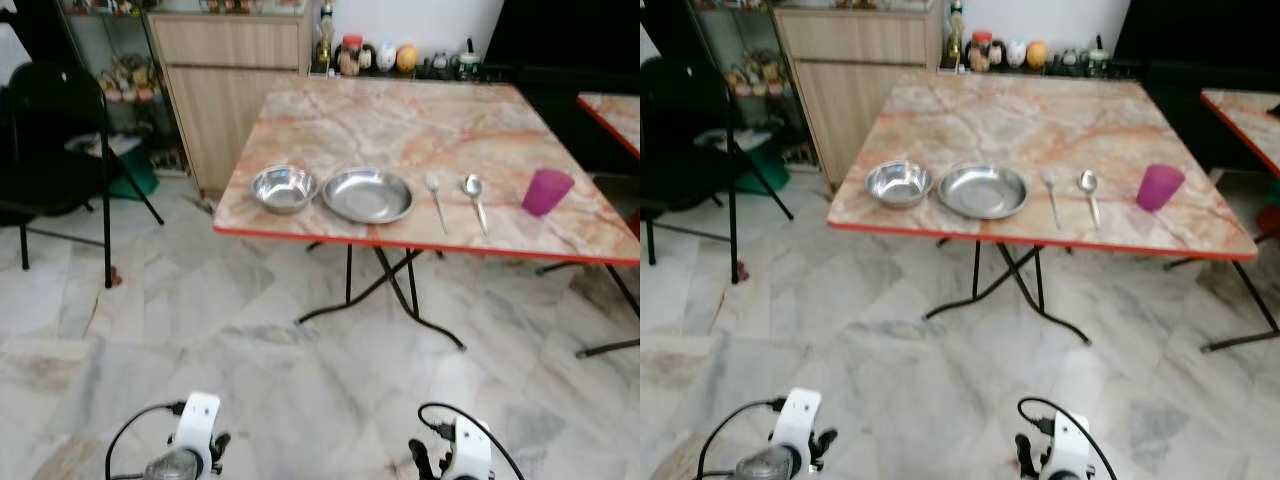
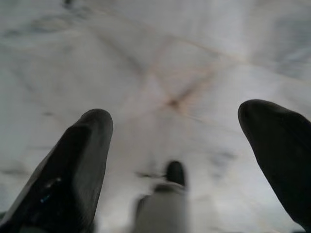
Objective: Setting the table
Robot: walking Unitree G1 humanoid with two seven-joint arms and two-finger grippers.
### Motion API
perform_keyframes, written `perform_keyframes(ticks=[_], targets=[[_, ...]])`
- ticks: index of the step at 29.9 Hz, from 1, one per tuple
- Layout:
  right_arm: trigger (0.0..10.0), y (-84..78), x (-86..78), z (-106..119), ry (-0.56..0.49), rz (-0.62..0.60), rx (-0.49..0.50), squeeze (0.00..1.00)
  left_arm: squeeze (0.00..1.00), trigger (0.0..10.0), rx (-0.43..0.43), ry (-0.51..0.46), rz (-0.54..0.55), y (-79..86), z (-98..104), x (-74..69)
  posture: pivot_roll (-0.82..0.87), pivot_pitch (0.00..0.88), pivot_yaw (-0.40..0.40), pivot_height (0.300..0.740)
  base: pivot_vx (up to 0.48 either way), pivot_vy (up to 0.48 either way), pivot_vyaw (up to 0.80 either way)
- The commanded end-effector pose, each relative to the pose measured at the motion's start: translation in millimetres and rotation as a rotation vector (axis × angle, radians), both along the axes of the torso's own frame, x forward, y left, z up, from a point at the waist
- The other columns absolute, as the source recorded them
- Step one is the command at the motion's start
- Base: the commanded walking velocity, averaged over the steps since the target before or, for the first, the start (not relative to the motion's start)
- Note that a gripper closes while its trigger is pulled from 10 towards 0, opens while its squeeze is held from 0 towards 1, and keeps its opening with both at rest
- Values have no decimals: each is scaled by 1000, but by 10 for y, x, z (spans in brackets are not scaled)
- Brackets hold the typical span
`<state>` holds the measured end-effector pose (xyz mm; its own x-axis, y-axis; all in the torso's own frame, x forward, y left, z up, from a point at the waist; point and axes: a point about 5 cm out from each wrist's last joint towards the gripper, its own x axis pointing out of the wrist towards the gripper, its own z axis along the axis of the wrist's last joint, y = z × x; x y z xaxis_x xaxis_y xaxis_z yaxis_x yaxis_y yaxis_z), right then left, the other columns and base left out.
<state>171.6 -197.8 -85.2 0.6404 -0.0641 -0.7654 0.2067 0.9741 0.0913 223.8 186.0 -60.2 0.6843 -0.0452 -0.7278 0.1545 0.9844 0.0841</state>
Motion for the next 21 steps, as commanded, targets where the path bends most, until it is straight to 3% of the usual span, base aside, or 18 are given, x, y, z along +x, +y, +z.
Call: perform_keyframes(ticks=[1,21], targets=[[10000,-6,44,23,-19,-2,-3,0,0,10000,0,2,13,37,-5,-16,66,0,-33,740,0,0,0],[10000,6,55,25,-16,11,5,0,0,10000,-42,-2,15,-21,-14,-25,60,0,-44,740,0,0,-28]])
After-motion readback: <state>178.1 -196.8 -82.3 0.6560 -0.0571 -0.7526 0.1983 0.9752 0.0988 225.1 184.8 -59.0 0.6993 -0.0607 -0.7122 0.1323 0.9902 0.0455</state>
